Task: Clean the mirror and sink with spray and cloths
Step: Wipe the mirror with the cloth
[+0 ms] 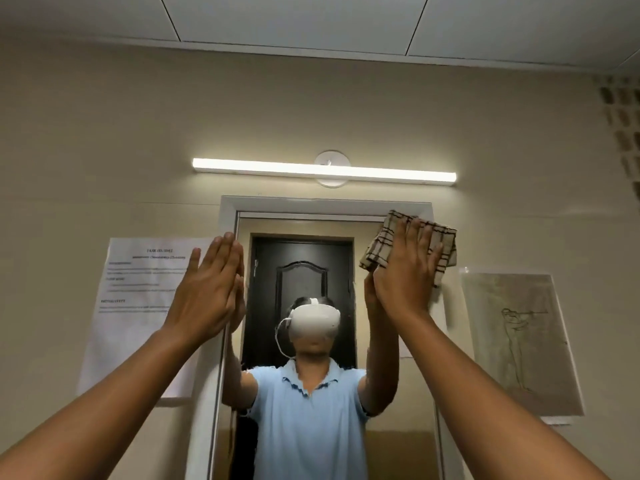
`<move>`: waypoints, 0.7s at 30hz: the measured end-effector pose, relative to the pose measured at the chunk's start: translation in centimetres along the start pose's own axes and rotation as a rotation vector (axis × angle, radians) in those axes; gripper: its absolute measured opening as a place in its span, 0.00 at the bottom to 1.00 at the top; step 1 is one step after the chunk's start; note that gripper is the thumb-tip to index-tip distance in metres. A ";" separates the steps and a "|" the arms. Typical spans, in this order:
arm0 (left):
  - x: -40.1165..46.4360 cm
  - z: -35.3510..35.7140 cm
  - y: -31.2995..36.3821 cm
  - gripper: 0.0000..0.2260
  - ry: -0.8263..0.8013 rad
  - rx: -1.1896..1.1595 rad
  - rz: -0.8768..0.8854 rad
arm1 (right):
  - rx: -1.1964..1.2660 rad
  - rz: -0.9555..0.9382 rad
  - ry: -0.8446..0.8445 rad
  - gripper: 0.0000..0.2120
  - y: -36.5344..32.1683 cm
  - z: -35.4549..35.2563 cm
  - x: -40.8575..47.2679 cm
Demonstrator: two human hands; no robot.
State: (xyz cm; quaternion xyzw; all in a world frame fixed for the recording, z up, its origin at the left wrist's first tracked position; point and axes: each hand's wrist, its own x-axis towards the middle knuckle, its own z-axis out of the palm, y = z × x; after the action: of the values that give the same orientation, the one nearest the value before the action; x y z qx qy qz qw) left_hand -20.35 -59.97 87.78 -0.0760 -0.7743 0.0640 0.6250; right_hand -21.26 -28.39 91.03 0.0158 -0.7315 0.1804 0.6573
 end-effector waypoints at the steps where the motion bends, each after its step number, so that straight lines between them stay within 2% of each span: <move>1: 0.0 -0.1 -0.3 0.29 0.001 -0.013 0.022 | 0.002 -0.009 0.002 0.44 -0.5 0.4 -0.3; 5: -0.1 0.4 -1.4 0.32 -0.001 -0.021 0.059 | 0.034 -0.098 -0.027 0.45 -3.3 2.0 -1.8; 14: -0.7 1.2 -1.6 0.28 0.043 -0.123 0.056 | 0.042 -0.357 -0.109 0.45 -13.1 4.6 -3.6; 21: -1.5 1.5 -1.8 0.27 0.057 -0.227 0.054 | 0.018 -0.444 -0.146 0.42 -17.1 5.4 -3.6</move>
State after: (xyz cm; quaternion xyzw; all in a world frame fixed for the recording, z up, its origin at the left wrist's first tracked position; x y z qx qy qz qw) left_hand -21.53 -62.02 86.41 -0.1691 -0.7559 -0.0096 0.6323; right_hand -21.49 -46.71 91.29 0.1954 -0.7542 0.0365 0.6259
